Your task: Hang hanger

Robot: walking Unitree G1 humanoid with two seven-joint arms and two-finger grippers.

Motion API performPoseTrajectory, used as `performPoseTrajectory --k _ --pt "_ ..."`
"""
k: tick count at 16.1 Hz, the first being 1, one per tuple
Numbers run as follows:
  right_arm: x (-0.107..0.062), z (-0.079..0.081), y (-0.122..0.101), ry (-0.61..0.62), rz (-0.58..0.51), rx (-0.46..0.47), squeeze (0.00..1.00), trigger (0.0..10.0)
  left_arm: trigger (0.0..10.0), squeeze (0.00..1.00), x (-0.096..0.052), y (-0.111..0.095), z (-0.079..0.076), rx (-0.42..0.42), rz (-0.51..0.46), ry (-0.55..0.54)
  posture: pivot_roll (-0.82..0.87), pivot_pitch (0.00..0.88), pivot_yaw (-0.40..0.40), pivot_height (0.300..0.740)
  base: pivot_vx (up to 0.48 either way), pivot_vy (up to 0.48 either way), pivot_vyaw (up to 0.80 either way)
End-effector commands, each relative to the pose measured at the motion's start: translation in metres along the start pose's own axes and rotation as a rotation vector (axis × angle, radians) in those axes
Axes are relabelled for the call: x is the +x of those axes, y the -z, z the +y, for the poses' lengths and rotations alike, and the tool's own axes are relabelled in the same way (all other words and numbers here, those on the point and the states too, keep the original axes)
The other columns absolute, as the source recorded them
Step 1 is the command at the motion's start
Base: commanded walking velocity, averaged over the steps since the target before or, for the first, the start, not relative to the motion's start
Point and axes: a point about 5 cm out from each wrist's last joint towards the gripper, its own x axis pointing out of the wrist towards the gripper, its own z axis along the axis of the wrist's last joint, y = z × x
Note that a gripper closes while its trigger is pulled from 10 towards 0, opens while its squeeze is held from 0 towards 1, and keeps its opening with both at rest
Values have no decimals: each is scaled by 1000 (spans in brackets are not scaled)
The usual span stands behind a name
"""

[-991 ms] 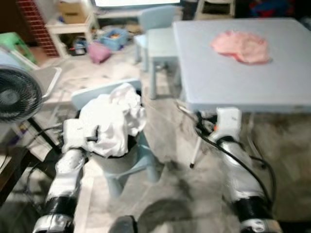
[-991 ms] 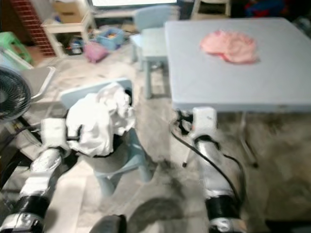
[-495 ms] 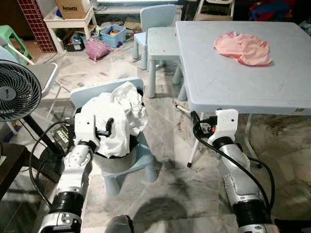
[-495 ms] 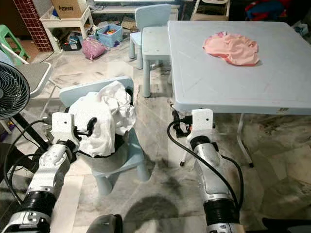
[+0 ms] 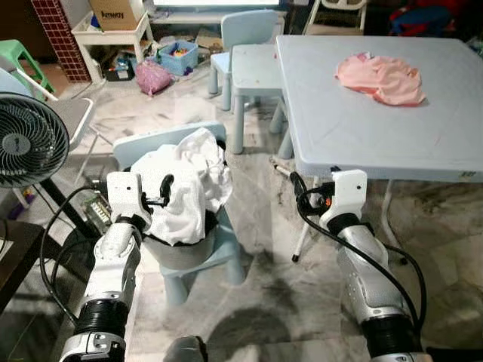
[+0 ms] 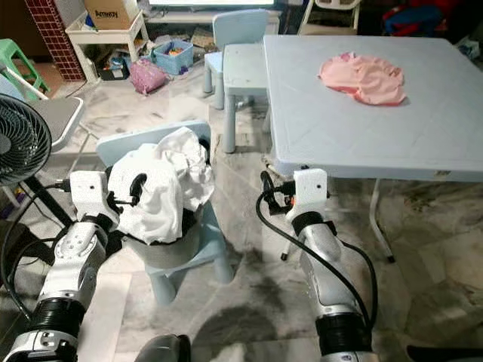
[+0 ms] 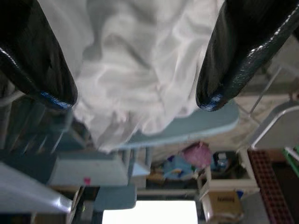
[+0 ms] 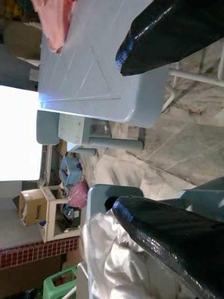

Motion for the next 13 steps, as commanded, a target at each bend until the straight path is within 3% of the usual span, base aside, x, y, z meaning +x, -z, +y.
performPoseTrajectory --k 1,11,13 --pt "2 3 -12 -22 -54 -5 0 10000 10000 0 1 -7 -1 0 -30 14 -11 0 -13 740 382 0 0" --pt "5 7 -17 -41 -76 -43 0 10000 10000 0 2 -6 -1 -5 -29 21 -12 0 -11 740 377 0 0" --pt "5 7 -16 -46 -75 -49 0 10000 10000 0 2 -2 2 10 5 -40 -9 0 -15 740 0 0 0"
